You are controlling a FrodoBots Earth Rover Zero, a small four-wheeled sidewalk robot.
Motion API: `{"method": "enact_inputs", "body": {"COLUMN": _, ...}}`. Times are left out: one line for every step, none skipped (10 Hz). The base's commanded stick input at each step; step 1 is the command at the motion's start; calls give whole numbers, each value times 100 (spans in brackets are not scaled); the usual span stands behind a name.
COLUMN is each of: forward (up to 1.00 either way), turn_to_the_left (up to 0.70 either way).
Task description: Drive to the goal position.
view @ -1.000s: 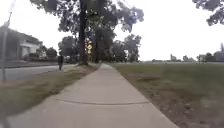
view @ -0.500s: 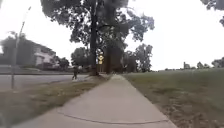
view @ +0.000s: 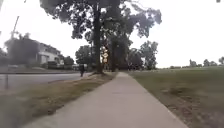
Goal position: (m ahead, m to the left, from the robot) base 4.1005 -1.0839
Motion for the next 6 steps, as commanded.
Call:
{"method": "enact_inputs", "body": {"forward": 100, "turn_to_the_left": -9}}
{"method": "enact_inputs", "body": {"forward": 100, "turn_to_the_left": -28}}
{"method": "enact_inputs", "body": {"forward": 100, "turn_to_the_left": -40}}
{"method": "enact_inputs", "body": {"forward": 100, "turn_to_the_left": -37}}
{"method": "enact_inputs", "body": {"forward": 100, "turn_to_the_left": -3}}
{"method": "enact_inputs", "body": {"forward": 100, "turn_to_the_left": 0}}
